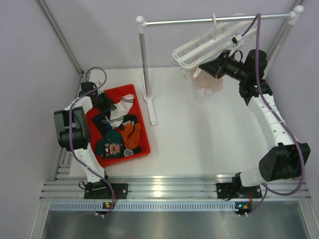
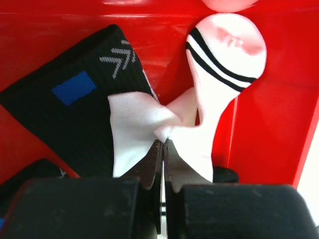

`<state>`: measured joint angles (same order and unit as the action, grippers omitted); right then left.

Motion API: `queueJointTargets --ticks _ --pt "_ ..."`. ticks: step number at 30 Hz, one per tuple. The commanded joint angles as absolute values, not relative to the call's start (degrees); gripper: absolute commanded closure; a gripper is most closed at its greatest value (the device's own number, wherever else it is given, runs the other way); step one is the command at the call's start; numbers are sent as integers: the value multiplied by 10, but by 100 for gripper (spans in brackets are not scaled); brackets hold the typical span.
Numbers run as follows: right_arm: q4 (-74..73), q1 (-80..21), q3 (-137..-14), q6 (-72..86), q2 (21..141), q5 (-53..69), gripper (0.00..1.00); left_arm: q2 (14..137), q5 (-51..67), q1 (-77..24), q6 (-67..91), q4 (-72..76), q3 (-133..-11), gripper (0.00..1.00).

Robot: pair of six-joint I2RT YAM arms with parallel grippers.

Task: Clip the socks to the hanger
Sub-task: Pick up the sock from the bin.

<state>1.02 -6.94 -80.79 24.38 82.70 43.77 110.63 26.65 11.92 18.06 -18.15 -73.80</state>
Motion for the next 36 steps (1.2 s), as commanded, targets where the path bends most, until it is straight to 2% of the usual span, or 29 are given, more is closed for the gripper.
queueJointTargets --ticks 1,18,23,31,36 --pt "13 -65 -835 236 827 435 100 1050 283 121 168 -165 -733 100" --pt "14 -65 -828 229 820 437 100 815 272 152 140 -257 -735 100" --pt "17 -64 -824 229 817 442 100 738 190 163 130 -315 -721 100" --pt "20 -65 -817 228 819 445 100 736 132 149 72 -386 -713 100" --pt "22 -65 -817 227 829 444 100 823 19 45 97 -384 -729 100"
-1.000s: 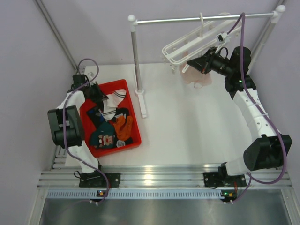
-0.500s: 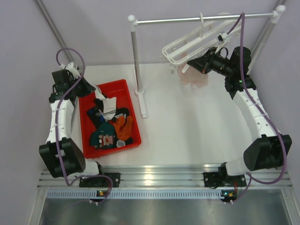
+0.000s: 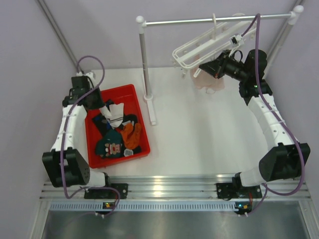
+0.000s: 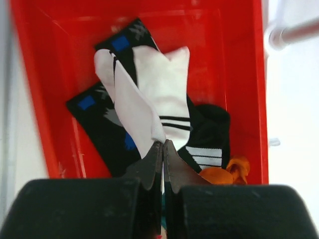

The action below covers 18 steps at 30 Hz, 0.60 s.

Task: Clip the socks to the hanger
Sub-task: Pick up the sock from the bin.

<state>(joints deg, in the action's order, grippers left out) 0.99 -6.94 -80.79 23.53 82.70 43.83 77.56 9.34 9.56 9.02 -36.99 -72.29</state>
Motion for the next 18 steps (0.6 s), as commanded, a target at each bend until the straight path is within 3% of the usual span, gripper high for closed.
queueJointTargets --ticks 1,5,11,18 --pt "20 -65 -817 225 830 443 100 837 19 34 103 -375 -730 100" --pt "11 -65 -822 215 834 439 100 919 11 -36 157 -344 -769 100" --pt "4 -65 -827 209 844 436 100 1093 16 -45 229 -319 -868 100" --pt "2 -66 -829 210 849 433 100 1162 26 -44 265 -269 -936 100"
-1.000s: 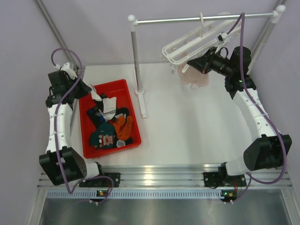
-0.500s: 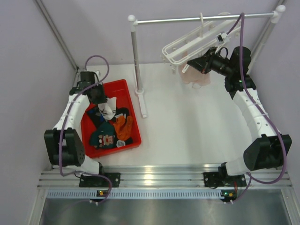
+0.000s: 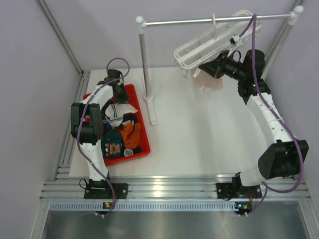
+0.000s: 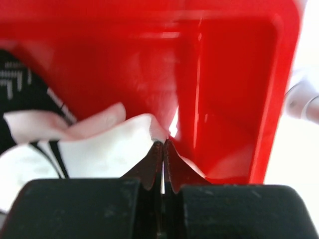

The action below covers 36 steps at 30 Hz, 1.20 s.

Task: Clip the socks to the hanger
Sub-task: Pick up the sock from the bin.

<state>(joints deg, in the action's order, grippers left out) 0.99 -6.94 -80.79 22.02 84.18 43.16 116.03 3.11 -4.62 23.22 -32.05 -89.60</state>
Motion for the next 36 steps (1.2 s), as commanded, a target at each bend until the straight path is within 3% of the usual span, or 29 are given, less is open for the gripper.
queueJointTargets --ticks 1,3,4,5,7,17,27,36 --pt "2 -65 -829 212 849 432 100 1165 29 -43 265 -261 -938 99" --pt "3 -65 -828 214 851 433 100 1171 23 -43 271 -246 -938 84" --pt "4 -66 -830 215 852 433 100 1170 19 -41 274 -241 -936 73" --pt "3 -65 -831 216 852 433 100 1165 25 -36 275 -235 -929 53" --pt "4 -65 -834 215 851 433 100 1156 37 -33 242 -227 -920 47" --pt "2 -66 -831 213 846 438 100 1070 264 -4 -103 -230 -841 42" --pt "2 -65 -832 204 848 431 100 1114 287 -11 -169 -203 -841 48" --pt "-25 -65 -846 197 853 427 100 1163 236 -17 -178 -169 -832 53"
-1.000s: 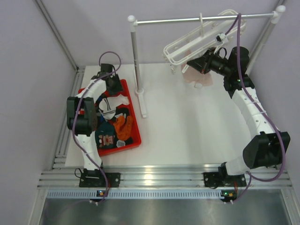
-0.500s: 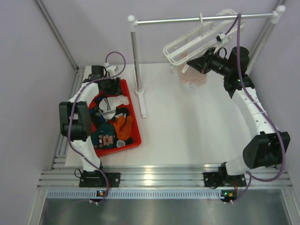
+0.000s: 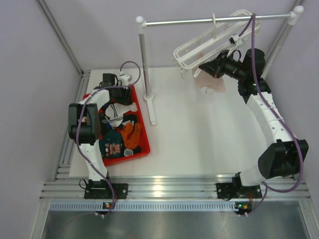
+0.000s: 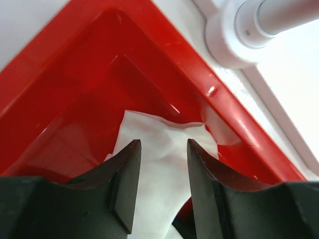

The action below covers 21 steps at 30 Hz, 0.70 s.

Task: Clip the socks to the hanger
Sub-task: Pick up the sock from the bin.

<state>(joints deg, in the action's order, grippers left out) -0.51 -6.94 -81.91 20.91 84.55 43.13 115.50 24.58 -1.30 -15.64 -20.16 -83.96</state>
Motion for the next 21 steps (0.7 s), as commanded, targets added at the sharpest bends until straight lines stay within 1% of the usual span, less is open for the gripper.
queueJointTargets --ticks 1,5,9,10,12,13,14,17,21 --pt "-25 -65 -846 196 852 427 100 1168 229 -18 -177 -164 -830 53" --pt "-29 -65 -846 192 850 424 100 1182 209 -23 -176 -163 -822 55" --pt "-30 -65 -846 192 849 419 100 1182 192 -25 -177 -156 -803 60" --pt "-30 -65 -846 192 847 418 100 1182 187 -26 -178 -155 -800 67" --pt "-29 -65 -845 193 846 418 100 1180 187 -26 -176 -156 -800 77" --pt "-29 -65 -844 192 846 419 100 1173 190 -25 -176 -163 -802 86" --pt "-28 -65 -844 193 845 417 100 1167 192 -26 -176 -163 -802 90" --pt "-26 -65 -843 192 839 417 100 1126 216 -25 -179 -167 -795 97" --pt "-24 -65 -842 192 836 416 100 1049 241 -25 -188 -157 -761 100"
